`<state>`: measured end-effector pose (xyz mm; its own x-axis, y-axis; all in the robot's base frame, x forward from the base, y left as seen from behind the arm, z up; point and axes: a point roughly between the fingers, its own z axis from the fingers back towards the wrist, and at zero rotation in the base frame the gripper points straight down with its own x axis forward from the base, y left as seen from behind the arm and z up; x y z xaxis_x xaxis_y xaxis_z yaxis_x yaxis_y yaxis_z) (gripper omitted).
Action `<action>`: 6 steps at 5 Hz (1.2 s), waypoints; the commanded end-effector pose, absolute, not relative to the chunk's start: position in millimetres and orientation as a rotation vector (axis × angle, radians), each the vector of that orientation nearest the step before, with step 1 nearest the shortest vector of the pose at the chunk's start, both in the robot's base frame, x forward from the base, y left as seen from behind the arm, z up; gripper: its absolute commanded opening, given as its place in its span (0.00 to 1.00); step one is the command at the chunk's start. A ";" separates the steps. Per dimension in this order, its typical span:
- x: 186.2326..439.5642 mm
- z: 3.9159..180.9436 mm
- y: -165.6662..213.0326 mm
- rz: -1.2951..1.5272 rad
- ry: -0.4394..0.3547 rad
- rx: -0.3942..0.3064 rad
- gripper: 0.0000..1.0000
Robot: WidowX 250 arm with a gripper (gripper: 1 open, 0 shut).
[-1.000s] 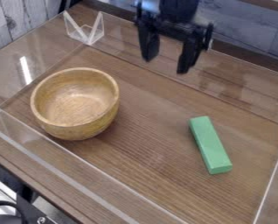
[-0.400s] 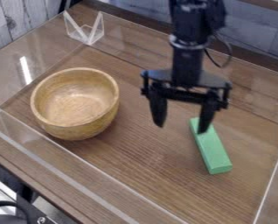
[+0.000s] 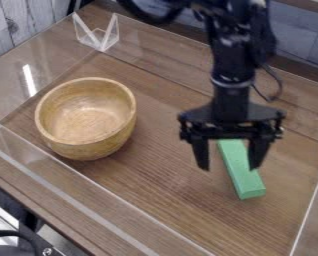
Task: Put green object into wooden bowl
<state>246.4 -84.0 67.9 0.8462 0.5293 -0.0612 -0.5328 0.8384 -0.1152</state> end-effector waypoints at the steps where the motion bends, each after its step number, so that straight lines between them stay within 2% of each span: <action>1: 254.1 71.3 -96.9 0.653 -0.058 -0.174 1.00; 3: 265.3 54.3 -90.2 0.752 -0.130 -0.123 1.00; 6: 267.1 39.6 -68.2 0.653 -0.120 -0.059 1.00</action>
